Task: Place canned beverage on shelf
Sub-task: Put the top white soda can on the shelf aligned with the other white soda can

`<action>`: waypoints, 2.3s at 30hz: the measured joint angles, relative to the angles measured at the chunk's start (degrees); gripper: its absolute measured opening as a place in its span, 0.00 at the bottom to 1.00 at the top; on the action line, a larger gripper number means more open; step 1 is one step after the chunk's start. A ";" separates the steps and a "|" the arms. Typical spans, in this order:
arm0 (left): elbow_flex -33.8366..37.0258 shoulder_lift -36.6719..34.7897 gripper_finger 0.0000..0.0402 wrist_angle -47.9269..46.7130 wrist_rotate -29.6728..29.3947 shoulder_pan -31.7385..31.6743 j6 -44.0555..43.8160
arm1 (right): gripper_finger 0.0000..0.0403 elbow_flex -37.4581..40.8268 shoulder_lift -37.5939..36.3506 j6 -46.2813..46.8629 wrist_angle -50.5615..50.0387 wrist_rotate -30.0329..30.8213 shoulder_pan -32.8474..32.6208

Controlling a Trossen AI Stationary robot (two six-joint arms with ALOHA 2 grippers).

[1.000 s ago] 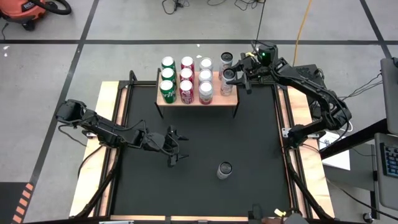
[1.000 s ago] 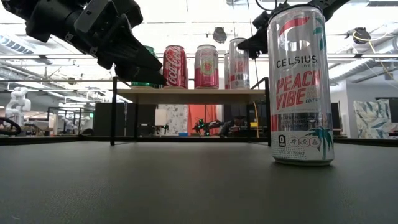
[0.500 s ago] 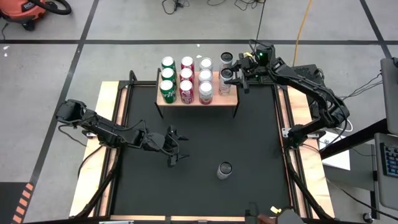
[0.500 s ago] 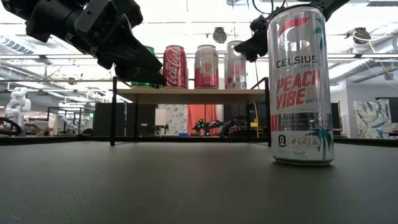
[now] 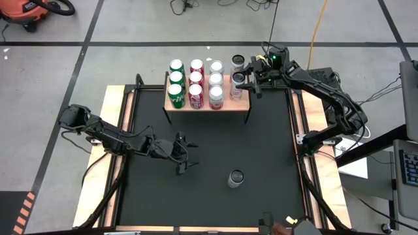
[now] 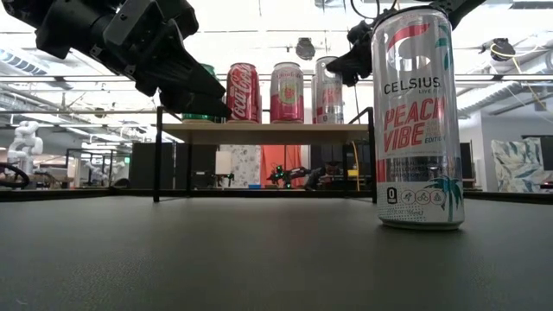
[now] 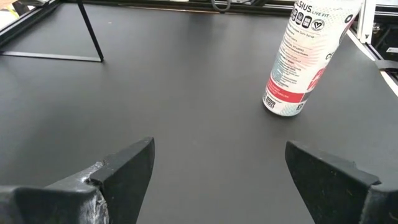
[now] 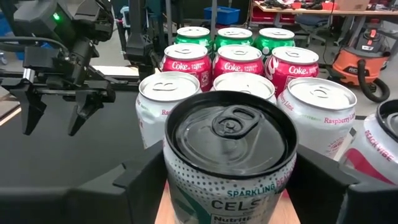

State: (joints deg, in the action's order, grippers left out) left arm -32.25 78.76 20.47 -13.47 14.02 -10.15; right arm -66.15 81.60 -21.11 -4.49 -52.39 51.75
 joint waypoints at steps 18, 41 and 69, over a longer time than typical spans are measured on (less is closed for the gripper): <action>0.00 0.00 0.89 -0.04 1.33 0.00 0.03 | 0.74 0.13 -0.66 0.67 -0.03 0.60 0.02; -0.02 0.00 0.89 -0.04 1.42 -0.02 0.09 | 0.74 0.05 -13.31 8.27 2.57 7.22 -1.05; -0.04 0.00 0.89 1.62 1.31 -3.19 0.02 | 0.47 23.75 -19.50 6.92 10.65 30.30 -20.70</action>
State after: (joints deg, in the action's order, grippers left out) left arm -32.29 78.76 22.08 -12.16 10.83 -10.13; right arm -42.40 62.10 -14.20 6.16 -22.09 31.05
